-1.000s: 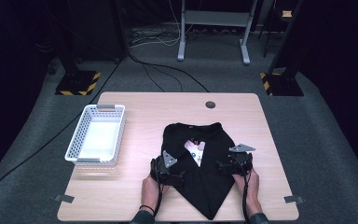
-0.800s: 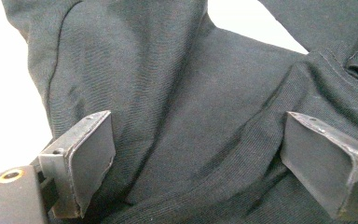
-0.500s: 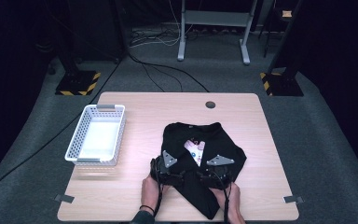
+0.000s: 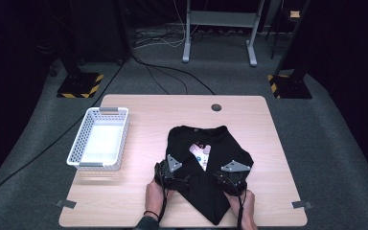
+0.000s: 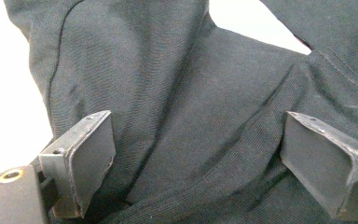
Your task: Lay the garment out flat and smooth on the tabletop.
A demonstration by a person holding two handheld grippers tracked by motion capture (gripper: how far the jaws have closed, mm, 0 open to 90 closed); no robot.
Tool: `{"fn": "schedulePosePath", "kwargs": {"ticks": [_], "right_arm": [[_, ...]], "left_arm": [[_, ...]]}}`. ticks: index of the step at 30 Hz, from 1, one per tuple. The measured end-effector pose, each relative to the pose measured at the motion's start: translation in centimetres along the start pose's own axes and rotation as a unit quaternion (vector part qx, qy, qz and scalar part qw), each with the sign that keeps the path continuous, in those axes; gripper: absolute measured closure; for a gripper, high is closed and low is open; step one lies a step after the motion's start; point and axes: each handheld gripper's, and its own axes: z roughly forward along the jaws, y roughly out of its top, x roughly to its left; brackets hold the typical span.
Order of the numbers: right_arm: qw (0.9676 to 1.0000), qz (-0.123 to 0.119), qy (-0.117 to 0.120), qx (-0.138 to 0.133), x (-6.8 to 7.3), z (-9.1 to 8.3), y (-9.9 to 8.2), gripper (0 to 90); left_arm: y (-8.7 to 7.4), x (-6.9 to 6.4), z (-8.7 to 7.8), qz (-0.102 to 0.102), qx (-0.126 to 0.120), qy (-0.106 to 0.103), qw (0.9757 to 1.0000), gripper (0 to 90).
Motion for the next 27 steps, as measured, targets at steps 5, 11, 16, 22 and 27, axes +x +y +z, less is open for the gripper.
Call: {"fn": "schedulePosePath", "kwargs": {"ticks": [5,11,16,22,27], "right_arm": [[0.9999,0.002,-0.001,-0.013,-0.6,-1.2,-0.2,80.6],[0.9998,0.007,0.002,-0.019,-1.2,-2.3,-0.6,80.7],[0.9993,0.018,0.009,-0.030,-1.6,-3.4,-0.9,80.7],[0.9990,0.020,0.006,-0.038,-2.1,-4.7,-1.7,80.7],[0.9989,0.019,-0.003,-0.043,-2.6,-6.3,-2.6,80.7]], "left_arm": [[0.0,0.0,0.0,0.001,0.000,0.001,1.0000,10.7],[0.0,0.0,0.0,0.000,0.000,0.001,1.0000,10.7],[0.0,0.1,0.0,0.000,0.002,0.001,1.0000,10.6],[0.0,0.1,0.0,0.000,0.002,0.001,1.0000,10.7],[0.0,0.0,0.0,0.000,0.001,0.002,1.0000,10.7]]}}
